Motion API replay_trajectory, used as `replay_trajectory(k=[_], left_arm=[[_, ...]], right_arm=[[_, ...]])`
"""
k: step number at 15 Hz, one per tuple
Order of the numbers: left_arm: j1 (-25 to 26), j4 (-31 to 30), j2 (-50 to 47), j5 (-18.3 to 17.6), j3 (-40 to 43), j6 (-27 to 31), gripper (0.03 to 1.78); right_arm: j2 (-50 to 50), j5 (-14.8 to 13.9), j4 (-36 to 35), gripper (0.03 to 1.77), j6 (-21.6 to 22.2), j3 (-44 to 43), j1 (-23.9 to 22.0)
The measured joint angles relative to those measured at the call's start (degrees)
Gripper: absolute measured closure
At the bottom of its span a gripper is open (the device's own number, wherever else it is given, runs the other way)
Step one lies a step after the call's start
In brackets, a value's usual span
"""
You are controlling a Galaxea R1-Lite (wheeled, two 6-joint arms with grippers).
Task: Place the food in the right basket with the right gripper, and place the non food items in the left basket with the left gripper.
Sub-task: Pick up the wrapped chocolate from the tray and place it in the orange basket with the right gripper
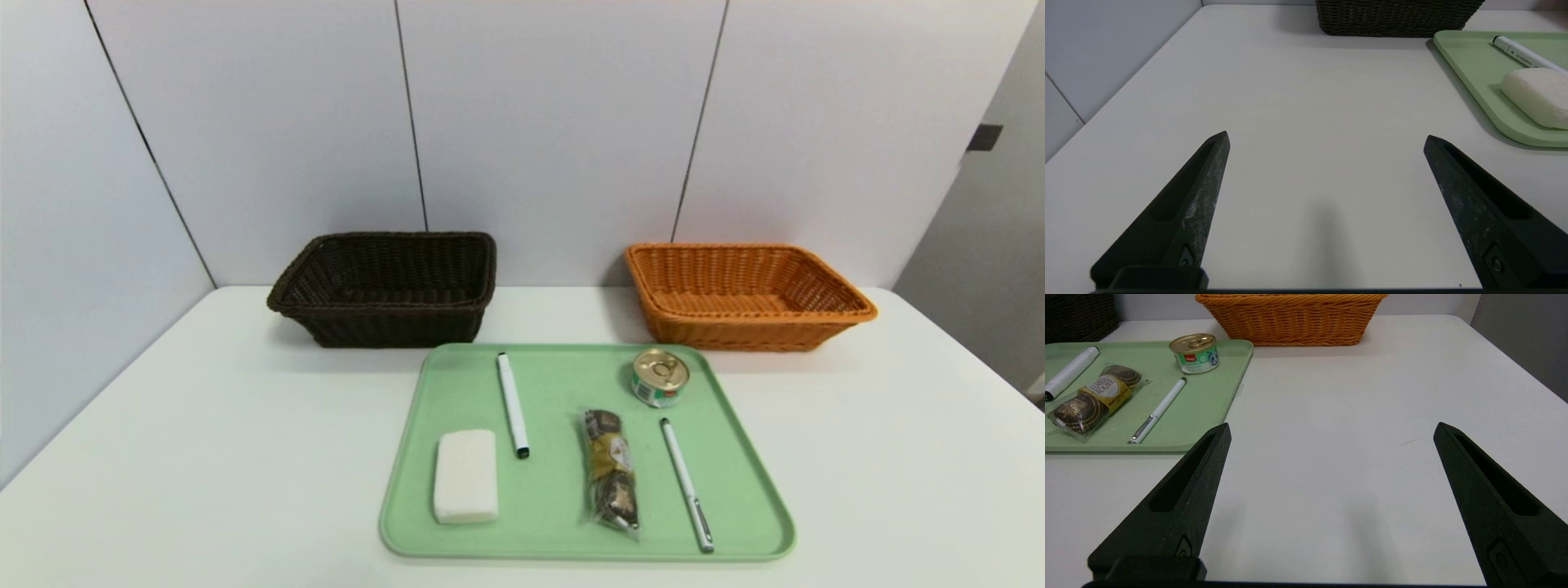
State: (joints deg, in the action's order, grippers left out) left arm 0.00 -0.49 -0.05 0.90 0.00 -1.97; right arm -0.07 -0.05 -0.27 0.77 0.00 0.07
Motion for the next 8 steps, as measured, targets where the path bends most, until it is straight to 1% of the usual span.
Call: replay_trajectory(k=[8], left_arm=[[0.0,0.3,0.0,0.0,-0.1,-0.3,0.12]], right_arm=[[0.5,0.0,1.3,0.09,-0.7,-0.4,0.0]])
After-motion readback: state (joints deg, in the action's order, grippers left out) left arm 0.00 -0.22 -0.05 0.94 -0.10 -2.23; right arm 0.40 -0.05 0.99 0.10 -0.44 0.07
